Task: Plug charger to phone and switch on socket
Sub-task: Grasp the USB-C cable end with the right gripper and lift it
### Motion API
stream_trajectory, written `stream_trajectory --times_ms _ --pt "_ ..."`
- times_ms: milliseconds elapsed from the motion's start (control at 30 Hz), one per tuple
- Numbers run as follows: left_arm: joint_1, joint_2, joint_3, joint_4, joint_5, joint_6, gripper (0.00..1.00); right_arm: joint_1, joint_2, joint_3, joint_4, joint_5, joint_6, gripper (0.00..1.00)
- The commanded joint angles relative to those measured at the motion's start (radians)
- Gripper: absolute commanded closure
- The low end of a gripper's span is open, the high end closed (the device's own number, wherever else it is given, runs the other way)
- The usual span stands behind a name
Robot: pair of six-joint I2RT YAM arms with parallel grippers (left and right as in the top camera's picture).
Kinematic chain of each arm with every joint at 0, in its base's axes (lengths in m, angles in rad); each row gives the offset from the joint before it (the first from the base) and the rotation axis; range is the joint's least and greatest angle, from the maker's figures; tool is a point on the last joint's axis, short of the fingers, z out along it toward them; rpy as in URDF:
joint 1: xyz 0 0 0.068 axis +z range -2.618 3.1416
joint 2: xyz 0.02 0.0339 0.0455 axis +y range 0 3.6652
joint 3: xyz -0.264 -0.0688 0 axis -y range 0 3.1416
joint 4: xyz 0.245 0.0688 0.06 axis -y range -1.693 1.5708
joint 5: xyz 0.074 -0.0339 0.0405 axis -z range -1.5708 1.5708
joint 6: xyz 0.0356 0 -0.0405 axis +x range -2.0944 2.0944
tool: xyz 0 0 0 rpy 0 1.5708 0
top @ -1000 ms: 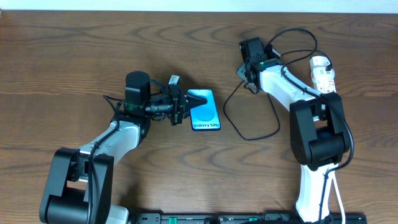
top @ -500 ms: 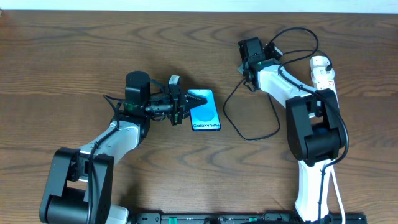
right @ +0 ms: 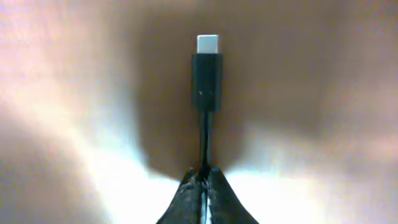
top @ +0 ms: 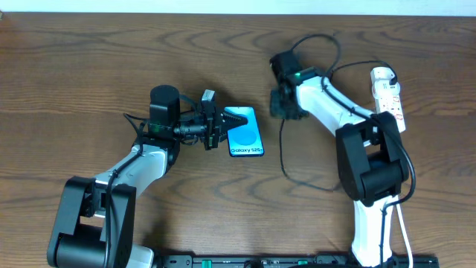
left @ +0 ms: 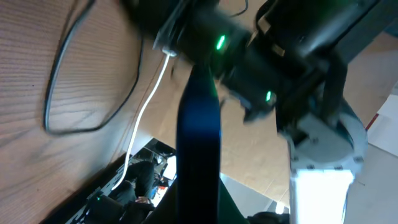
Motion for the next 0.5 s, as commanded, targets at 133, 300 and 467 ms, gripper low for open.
stream_trajectory --times_ms 133,300,467 --pt "0.002 -0.005 0.028 0.008 0.021 0.021 0.92 0.048 0.082 -0.075 -0.140 -0.008 -0.069 0.53" --pt "0.002 -0.005 0.028 0.008 0.022 0.020 0.93 0.051 0.082 -0.075 -0.069 0.018 -0.042 0.43" --pt "0.002 -0.005 0.028 0.008 0.021 0.020 0.93 0.050 0.083 -0.075 -0.005 0.024 0.062 0.53"
